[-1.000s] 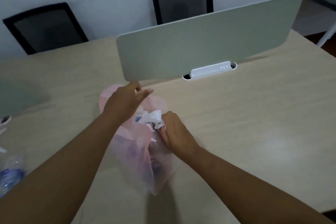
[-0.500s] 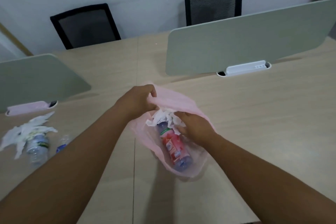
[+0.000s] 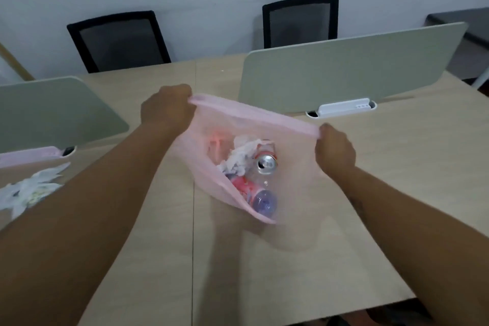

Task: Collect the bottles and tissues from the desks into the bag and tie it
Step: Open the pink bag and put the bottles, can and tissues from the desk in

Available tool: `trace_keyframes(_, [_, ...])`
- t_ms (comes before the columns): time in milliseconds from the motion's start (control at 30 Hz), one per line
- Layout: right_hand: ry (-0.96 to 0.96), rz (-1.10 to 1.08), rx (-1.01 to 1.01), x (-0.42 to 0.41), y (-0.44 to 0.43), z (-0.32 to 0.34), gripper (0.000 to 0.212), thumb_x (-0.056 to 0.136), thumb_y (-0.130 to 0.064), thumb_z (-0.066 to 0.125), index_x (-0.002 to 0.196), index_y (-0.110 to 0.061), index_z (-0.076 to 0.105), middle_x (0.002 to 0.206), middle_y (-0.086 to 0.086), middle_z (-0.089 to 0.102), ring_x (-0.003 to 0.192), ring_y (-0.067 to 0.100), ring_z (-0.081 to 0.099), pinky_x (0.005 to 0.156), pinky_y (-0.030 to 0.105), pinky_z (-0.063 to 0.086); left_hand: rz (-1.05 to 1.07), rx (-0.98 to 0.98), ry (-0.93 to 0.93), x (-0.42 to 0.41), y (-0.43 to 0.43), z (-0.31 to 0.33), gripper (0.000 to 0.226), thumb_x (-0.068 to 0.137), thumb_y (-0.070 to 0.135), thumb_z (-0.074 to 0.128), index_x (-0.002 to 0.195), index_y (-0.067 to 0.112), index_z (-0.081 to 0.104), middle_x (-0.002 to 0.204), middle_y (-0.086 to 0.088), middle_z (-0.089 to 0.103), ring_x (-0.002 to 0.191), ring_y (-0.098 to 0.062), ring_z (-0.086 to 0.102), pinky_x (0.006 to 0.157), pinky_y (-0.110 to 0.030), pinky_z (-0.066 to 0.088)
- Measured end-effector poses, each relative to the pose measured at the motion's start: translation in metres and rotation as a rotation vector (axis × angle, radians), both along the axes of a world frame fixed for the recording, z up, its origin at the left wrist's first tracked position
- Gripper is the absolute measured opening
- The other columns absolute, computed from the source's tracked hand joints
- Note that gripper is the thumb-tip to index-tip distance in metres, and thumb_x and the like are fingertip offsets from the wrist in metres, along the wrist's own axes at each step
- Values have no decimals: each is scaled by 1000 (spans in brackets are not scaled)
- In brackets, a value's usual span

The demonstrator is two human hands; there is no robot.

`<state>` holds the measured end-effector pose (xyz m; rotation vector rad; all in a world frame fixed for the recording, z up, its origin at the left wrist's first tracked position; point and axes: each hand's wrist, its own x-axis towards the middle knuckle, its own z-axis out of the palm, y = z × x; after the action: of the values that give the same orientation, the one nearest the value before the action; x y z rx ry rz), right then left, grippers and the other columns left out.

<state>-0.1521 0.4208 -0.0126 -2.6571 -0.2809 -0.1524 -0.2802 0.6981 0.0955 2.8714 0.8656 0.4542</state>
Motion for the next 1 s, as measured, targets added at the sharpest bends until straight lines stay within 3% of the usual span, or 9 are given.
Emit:
trace_keyframes(100, [-106,-39,132,31,-5,57,23,85,1,37,100,-11,48,86,16,51,79,37,50,69,38,39,-7,-7,-38,5,4,-2,16,94,16,42,91,13,58,89,-12,60,77,-32,56,66,-35,43])
trace_keyframes(200, [-87,50,20,45,-23,75,20,86,0,40,97,-7,54,93,18,56,89,39,56,70,35,36,-51,-89,-88,16,-6,-6,17,95,18,42,87,12,56,89,-13,60,78,-33,57,67,-36,45])
trace_keyframes(300, [-129,-43,45,54,-50,75,20,87,-1,40,100,-6,54,94,18,58,89,39,57,69,36,37,-161,-216,-93,27,-26,-8,17,94,21,46,84,9,55,86,-12,58,81,-33,56,66,-35,43])
trace_keyframes(467, [212,44,304,49,-110,58,34,93,-28,49,122,-13,55,113,17,64,90,30,60,86,44,52,-344,-439,-23,37,-100,-14,31,87,45,65,81,19,50,78,-2,57,68,-21,52,56,-31,34])
trace_keyframes(600, [271,129,46,8,-165,30,52,95,-30,53,143,-16,37,132,20,54,117,34,53,97,37,41,-457,-503,-16,36,-170,-46,41,86,46,67,106,16,51,91,-8,65,78,-29,60,67,-37,45])
trace_keyframes(700, [264,188,-141,-38,-210,10,62,93,-39,53,147,-25,27,132,16,50,120,36,48,99,42,42,-443,-447,93,29,-221,-78,47,86,58,60,118,27,44,83,-7,64,73,-29,62,69,-38,49])
trace_keyframes(767, [248,180,-255,-68,-240,5,63,93,-45,49,148,-28,25,133,12,47,121,34,44,95,44,42,-437,-416,106,21,-250,-98,45,90,59,51,124,31,42,93,-12,66,83,-33,64,75,-40,50])
trace_keyframes(900, [280,227,-456,-120,-292,-1,59,91,-56,40,141,-27,37,133,6,49,119,31,45,90,44,39,-415,-296,172,4,-304,-129,43,98,51,39,136,33,38,119,-15,64,105,-37,62,85,-42,47])
trace_keyframes(1000, [375,252,-526,-146,-322,-13,53,91,-55,39,131,-23,49,124,6,55,111,29,53,80,40,39,-402,-187,198,-9,-334,-148,39,101,47,31,136,31,38,115,-13,65,101,-36,62,80,-41,46])
